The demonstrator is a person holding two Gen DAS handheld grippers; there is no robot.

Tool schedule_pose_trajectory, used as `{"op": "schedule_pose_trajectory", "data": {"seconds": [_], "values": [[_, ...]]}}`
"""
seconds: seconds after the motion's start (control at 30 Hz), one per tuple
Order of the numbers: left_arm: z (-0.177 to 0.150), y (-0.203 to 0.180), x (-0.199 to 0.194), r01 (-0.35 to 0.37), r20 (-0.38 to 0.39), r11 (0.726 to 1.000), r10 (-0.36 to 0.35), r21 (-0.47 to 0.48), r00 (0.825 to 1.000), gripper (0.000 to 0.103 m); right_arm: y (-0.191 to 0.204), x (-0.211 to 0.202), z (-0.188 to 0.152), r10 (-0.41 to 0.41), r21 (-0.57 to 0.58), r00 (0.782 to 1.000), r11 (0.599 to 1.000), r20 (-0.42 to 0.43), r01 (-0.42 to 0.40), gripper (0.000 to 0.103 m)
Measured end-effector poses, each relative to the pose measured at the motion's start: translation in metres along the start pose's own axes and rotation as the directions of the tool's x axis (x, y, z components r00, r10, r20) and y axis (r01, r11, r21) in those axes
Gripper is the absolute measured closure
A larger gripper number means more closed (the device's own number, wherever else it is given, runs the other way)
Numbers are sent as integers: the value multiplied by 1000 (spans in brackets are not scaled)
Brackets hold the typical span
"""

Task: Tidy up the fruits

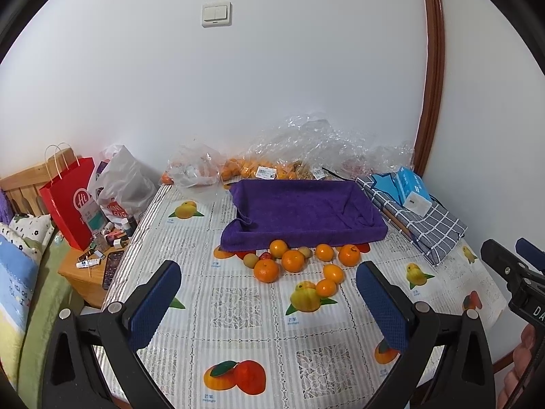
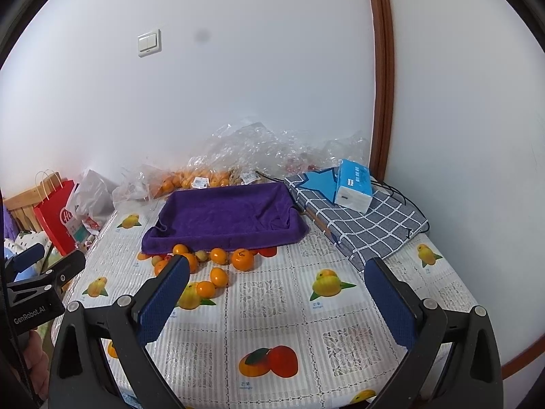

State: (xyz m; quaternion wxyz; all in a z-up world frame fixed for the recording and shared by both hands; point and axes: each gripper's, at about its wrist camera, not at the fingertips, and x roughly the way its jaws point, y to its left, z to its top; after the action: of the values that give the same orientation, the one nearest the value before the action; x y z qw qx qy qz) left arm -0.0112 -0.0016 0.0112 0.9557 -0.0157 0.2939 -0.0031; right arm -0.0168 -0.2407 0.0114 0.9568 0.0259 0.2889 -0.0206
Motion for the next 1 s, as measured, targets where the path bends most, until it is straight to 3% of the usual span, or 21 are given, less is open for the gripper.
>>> {"op": "schedule_pose_trajectory", "data": {"seconds": [0.23, 0.43, 1.0], "values": [[1, -2, 0, -4, -13, 1000, 4, 14, 1000, 0, 1, 0, -1, -2, -12, 1000, 1000, -3, 2, 2], [3, 6, 3, 11, -37, 999, -12, -34, 999, 0, 3, 2, -2, 5, -14, 1000, 1000, -1, -5, 2], [7, 16, 10, 34, 5, 999, -34, -8, 999, 0, 10, 26, -1, 28, -36, 999, 999, -30, -29, 2]]}}
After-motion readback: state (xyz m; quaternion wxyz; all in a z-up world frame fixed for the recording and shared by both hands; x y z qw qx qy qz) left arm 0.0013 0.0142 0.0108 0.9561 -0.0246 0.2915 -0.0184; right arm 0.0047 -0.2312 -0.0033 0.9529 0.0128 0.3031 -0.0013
